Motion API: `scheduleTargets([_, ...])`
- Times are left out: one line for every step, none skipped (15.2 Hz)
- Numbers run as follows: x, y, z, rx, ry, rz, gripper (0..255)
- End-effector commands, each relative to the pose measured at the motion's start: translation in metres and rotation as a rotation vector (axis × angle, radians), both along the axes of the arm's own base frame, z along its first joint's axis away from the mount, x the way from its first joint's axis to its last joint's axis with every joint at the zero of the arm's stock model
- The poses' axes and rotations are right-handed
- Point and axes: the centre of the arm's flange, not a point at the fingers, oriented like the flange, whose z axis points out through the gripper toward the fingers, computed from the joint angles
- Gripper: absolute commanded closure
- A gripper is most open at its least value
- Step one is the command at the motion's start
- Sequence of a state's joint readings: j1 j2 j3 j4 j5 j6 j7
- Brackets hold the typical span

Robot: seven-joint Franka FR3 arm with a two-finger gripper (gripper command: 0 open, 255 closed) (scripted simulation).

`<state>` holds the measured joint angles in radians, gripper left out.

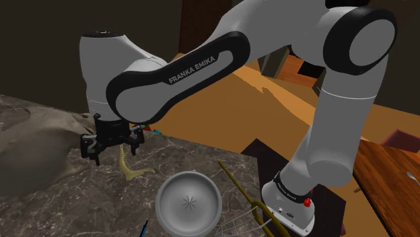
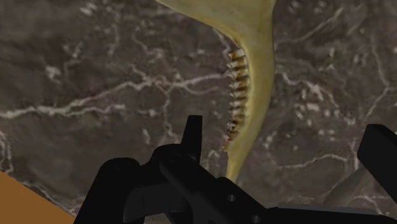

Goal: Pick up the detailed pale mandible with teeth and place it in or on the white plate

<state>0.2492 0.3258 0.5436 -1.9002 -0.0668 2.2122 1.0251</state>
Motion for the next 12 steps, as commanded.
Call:
scheduleTargets([0.0007, -0.0003, -0.0030, -0.001, 0.003, -0.002, 0])
scheduleTargets([0.0007, -0.0003, -0.0030, -0.001, 0.003, -0.002, 0])
scheduleTargets([0.0007, -0.0003, -0.0030, -0.001, 0.003, -0.002, 0])
scheduleTargets([0.0007, -0.0003, -0.0030, -0.001, 0.003, -0.002, 0])
scheduleTargets([0.0007, -0.0002, -0.0025, -0.001, 0.003, -0.002, 255])
scheduleTargets([0.0007, -0.0001, -0.0025, -0.001, 0.003, -0.002, 255])
scheduleTargets([0.0007, 0.0001, -0.0025, -0.001, 0.003, -0.002, 255])
scheduleTargets([0.0010, 0.0003, -0.0033, -0.001, 0.003, -0.002, 255])
scheduleTargets([0.0011, 0.0005, -0.0032, -0.001, 0.002, -0.002, 255])
scheduleTargets([0.0010, -0.0004, -0.0038, -0.001, 0.002, -0.002, 255])
scheduleTargets([0.0004, -0.0004, -0.0033, -0.001, 0.002, -0.002, 255])
scheduleTargets([0.0008, -0.0002, -0.0035, -0.001, 0.002, -0.002, 255])
